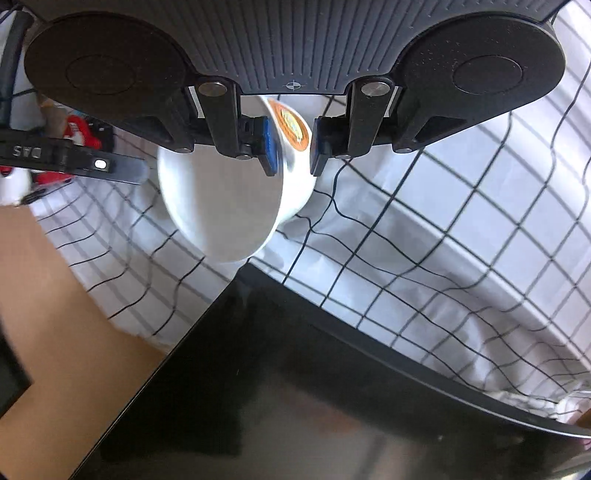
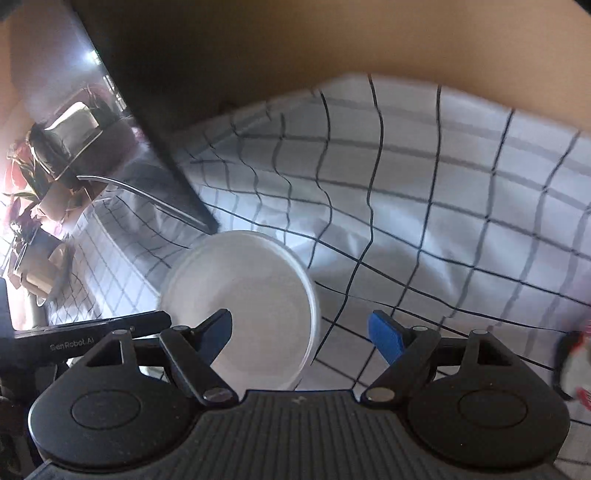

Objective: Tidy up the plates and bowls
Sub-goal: 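Move both grippers to the white logo bowl and grip its rim, then lift the white logo bowl with both grippers and carry it over the stack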

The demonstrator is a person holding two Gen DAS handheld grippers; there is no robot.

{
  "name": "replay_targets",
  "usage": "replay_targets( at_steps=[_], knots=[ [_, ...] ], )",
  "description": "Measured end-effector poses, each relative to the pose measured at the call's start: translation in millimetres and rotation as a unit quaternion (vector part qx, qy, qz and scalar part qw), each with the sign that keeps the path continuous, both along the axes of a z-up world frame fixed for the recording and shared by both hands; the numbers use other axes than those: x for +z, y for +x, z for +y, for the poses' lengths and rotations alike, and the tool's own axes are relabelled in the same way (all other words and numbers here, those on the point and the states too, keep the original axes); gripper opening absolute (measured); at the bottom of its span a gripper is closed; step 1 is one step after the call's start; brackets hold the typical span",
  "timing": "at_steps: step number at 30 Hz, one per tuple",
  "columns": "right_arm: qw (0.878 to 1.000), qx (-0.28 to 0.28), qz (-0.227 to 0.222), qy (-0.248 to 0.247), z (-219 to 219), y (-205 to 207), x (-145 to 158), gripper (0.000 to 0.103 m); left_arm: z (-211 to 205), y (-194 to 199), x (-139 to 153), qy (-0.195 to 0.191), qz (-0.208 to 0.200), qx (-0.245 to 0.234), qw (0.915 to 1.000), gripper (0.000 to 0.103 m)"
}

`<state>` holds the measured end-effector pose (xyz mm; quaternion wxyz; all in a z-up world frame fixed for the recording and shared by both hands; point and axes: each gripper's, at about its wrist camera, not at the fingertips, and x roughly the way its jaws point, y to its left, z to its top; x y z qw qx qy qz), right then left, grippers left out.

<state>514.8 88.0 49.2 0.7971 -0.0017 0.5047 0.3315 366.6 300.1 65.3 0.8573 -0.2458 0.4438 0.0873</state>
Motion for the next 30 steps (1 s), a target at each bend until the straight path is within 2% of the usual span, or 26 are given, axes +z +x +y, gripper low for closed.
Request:
replay_targets(
  at_steps=[7, 12, 16, 23, 26, 28, 30],
  knots=[
    [0.996, 0.004, 0.083, 0.031, 14, 32, -64, 0.082, -1, 32, -28, 0.004, 0.041, -0.022, 0.9989, 0.021],
    [0.994, 0.041, 0.097, 0.038, 20, 27, -73, 0.078, -4, 43, -43, -0.008, 0.062, -0.040, 0.9972, 0.022],
    [0.995, 0.053, 0.076, 0.043, 19, 18, -53, 0.077, -11, 48, -42, -0.014, 0.068, -0.055, 0.9960, 0.024],
    [0.996, 0.054, 0.033, 0.056, 2, -8, 4, 0.077, -24, 37, 0, -0.010, 0.046, -0.069, 0.9965, 0.027],
    [0.996, 0.053, 0.004, 0.070, -6, -26, 31, 0.077, -41, 28, 26, 0.028, 0.024, -0.089, 0.9954, 0.037],
    [0.996, 0.047, -0.030, 0.069, -9, -38, 48, 0.077, -52, 26, 42, 0.052, 0.006, -0.096, 0.9940, 0.038],
    [0.995, 0.039, -0.066, 0.056, -7, -44, 60, 0.077, -53, 28, 54, 0.047, -0.006, -0.094, 0.9944, 0.038]
  ],
)
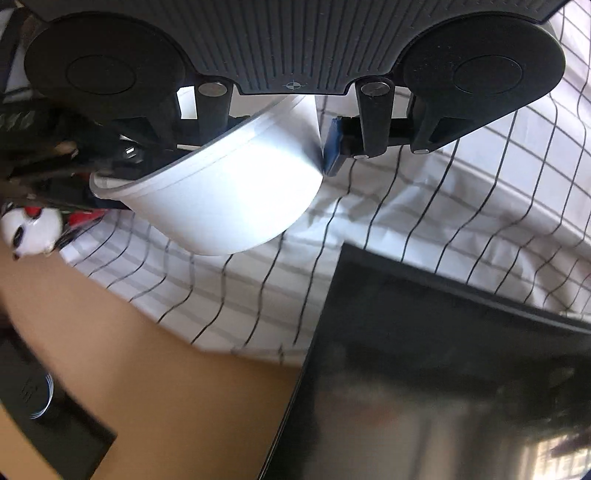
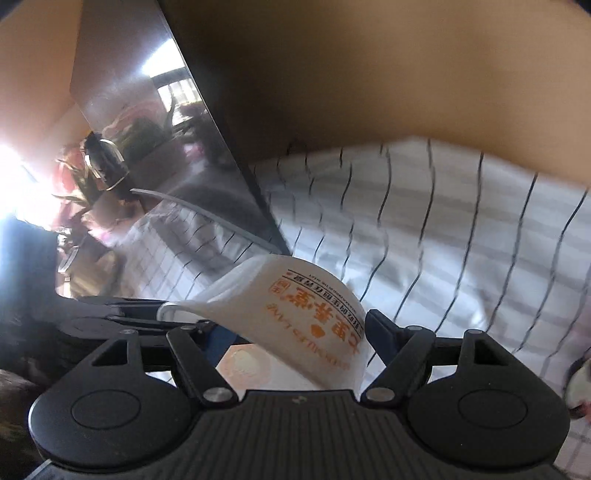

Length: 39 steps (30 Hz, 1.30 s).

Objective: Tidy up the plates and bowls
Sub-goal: 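Lift the white logo bowl with both grippers and carry it over the stack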

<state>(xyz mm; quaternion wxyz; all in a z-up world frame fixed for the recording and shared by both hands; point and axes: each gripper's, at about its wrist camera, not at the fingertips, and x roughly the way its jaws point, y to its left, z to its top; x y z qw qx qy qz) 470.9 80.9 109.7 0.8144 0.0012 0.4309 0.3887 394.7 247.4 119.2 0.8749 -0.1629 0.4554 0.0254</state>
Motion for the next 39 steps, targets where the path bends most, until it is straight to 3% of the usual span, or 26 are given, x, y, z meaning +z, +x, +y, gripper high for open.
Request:
replay_targets(
  at_steps=[5, 10, 17, 21, 25, 31, 35, 39],
  knots=[
    [1.000, -0.015, 0.010, 0.019, -9, -1, 7, 0.077, 3, -3, 16, 0.000, -0.016, 0.001, 0.9999, 0.038],
    [0.998, -0.035, 0.040, 0.034, -20, -1, 9, 0.077, 5, -23, 30, -0.042, -0.014, -0.012, 0.9989, 0.039],
    [0.998, -0.040, 0.039, 0.041, -38, -35, 33, 0.077, -8, -52, 53, -0.072, -0.009, -0.050, 0.9961, 0.040],
    [0.996, -0.041, 0.065, 0.041, -51, -50, 41, 0.078, -17, -67, 63, -0.071, 0.002, -0.080, 0.9943, 0.042],
    [0.991, -0.046, 0.122, 0.017, -59, -60, 27, 0.078, -22, -81, 46, -0.102, 0.041, -0.113, 0.9876, 0.045],
    [0.983, -0.053, 0.173, -0.021, -65, -68, -9, 0.078, -20, -92, -9, -0.182, 0.110, -0.121, 0.9696, 0.045],
    [0.983, -0.046, 0.169, -0.047, -55, -75, -22, 0.078, -16, -97, -31, -0.186, 0.127, -0.117, 0.9672, 0.041],
    [0.987, -0.043, 0.118, -0.097, -43, -83, -29, 0.078, -14, -96, -37, -0.188, 0.124, -0.125, 0.9663, 0.040]
  ],
)
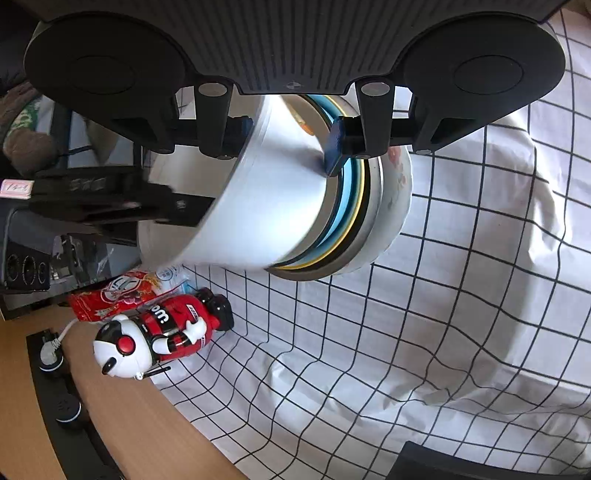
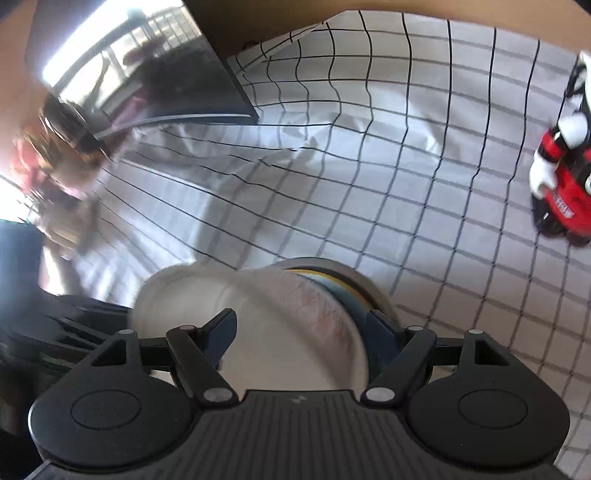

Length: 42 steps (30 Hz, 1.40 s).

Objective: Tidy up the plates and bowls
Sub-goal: 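Lift the white logo bowl with both grippers and carry it over the stack, then lower the white logo bowl with both grippers into the blue bowl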

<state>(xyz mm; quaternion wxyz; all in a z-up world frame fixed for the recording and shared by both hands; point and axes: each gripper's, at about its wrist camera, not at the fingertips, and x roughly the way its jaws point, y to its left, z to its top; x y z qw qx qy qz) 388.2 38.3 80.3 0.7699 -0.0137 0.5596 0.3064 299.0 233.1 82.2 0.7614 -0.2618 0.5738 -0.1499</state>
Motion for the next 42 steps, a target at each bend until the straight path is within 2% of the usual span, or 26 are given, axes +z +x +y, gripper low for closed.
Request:
replay_targets(
  at_steps=[3, 5, 9, 12, 16, 18, 20, 21, 24, 26, 28, 30, 33, 35, 38, 42],
  knots=[
    [0.999, 0.001, -0.029, -0.028, 2, -1, -5, 0.078, -3, 2, -1, 0.006, -0.010, -0.003, 0.9999, 0.036],
    [0.999, -0.010, -0.029, -0.024, -3, 3, -7, 0.078, 1, 3, 2, 0.006, -0.018, 0.006, 0.9998, 0.036],
    [0.999, -0.033, 0.001, 0.021, -18, 6, -1, 0.078, 8, 5, 9, -0.021, -0.017, 0.006, 0.9996, 0.036],
    [0.998, -0.031, 0.031, 0.052, -20, 4, 6, 0.078, 7, 7, 11, -0.022, -0.012, -0.004, 0.9997, 0.036],
    [0.999, -0.024, 0.026, 0.040, -13, 3, 9, 0.078, 11, 10, 3, -0.021, -0.001, 0.010, 0.9997, 0.035],
    [0.999, -0.022, 0.021, 0.031, -10, 2, 4, 0.078, 12, 12, -4, -0.020, 0.001, 0.020, 0.9996, 0.027],
    [1.000, -0.016, 0.004, 0.012, -9, 0, 0, 0.078, 13, 12, -5, -0.021, -0.002, 0.026, 0.9994, 0.026],
    [1.000, -0.010, -0.012, -0.003, -7, -3, -1, 0.078, 12, 12, -2, -0.015, -0.012, 0.024, 0.9995, 0.026],
    [0.997, 0.007, -0.071, -0.031, -9, -10, -1, 0.078, 3, 5, 17, 0.060, -0.079, 0.010, 0.9950, 0.027],
    [0.993, 0.013, -0.117, -0.026, -12, -18, 5, 0.078, -3, 1, 29, 0.092, -0.113, 0.007, 0.9893, 0.027],
    [0.987, 0.007, -0.162, -0.011, -18, -26, 11, 0.078, -6, -4, 39, 0.102, -0.148, 0.009, 0.9837, 0.027],
    [0.983, -0.003, -0.186, 0.007, -24, -31, 15, 0.078, -10, -6, 45, 0.117, -0.167, 0.010, 0.9789, 0.027],
    [0.984, -0.021, -0.173, 0.020, -32, -28, 13, 0.078, -20, -1, 42, 0.160, -0.159, 0.001, 0.9743, 0.026],
    [0.986, -0.031, -0.161, 0.011, -35, -24, 6, 0.078, -24, 3, 34, 0.179, -0.144, -0.007, 0.9732, 0.027],
    [0.988, -0.048, -0.144, -0.005, -40, -19, -8, 0.078, -24, 4, 25, 0.170, -0.129, -0.005, 0.9769, 0.028],
    [0.991, -0.061, -0.115, 0.001, -45, -17, -27, 0.078, -25, 6, 20, 0.166, -0.120, -0.011, 0.9788, 0.028]
  ],
)
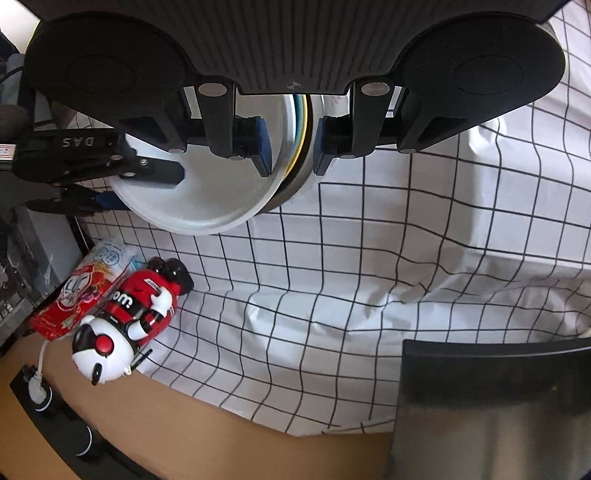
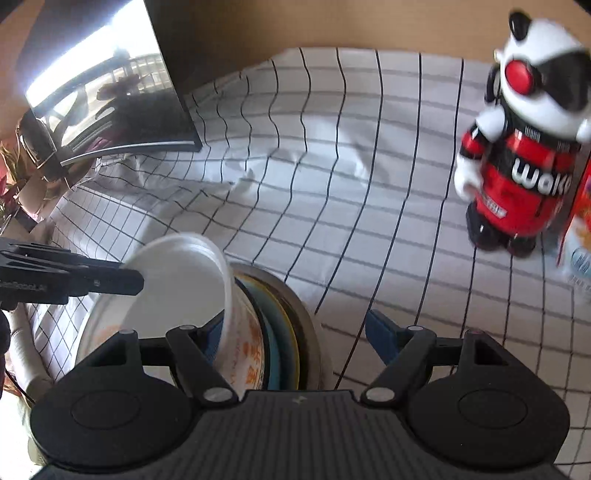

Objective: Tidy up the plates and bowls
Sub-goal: 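Lower the white logo bowl with both grippers into the blue bowl, then open both grippers and pull them back from the stack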

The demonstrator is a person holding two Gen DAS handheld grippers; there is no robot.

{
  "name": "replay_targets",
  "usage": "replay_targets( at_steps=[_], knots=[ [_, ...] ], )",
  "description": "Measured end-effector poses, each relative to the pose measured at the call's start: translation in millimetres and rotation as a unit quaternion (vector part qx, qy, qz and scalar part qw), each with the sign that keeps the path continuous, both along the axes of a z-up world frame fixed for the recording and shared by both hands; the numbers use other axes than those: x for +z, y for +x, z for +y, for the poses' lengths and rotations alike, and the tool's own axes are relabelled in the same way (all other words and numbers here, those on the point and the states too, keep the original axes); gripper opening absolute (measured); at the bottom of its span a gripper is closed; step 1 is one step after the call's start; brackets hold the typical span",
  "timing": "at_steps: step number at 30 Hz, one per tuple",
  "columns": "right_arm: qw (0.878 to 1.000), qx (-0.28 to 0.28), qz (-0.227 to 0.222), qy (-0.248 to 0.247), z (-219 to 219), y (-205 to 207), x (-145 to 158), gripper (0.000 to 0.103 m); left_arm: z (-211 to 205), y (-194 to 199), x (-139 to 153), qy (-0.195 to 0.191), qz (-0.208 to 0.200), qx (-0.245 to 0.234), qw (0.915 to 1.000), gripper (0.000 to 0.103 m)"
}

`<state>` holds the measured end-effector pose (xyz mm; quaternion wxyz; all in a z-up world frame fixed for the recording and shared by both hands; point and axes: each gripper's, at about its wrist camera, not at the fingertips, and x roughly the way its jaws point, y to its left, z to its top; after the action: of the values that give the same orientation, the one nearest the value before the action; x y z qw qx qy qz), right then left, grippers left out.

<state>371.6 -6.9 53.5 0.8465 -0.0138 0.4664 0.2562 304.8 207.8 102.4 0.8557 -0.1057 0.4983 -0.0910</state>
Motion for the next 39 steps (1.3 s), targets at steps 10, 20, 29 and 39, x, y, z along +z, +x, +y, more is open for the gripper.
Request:
replay_targets(
  at_steps=[10, 20, 29, 39],
  knots=[
    [0.999, -0.035, -0.025, 0.002, -3, -16, -3, 0.078, 3, -4, -4, -0.025, -0.019, -0.002, 0.9995, 0.028],
    [0.986, -0.129, -0.103, -0.011, -2, -78, 9, 0.078, 40, -64, -11, -0.115, -0.211, -0.001, 0.9706, 0.029],
    [0.980, -0.109, -0.165, -0.021, 8, -133, 17, 0.078, 69, -134, 18, -0.212, -0.351, 0.056, 0.9103, 0.029],
    [0.950, -0.100, -0.284, 0.082, -38, -244, 21, 0.078, -8, -255, 39, -0.145, -0.398, 0.097, 0.9006, 0.026]
  ],
)
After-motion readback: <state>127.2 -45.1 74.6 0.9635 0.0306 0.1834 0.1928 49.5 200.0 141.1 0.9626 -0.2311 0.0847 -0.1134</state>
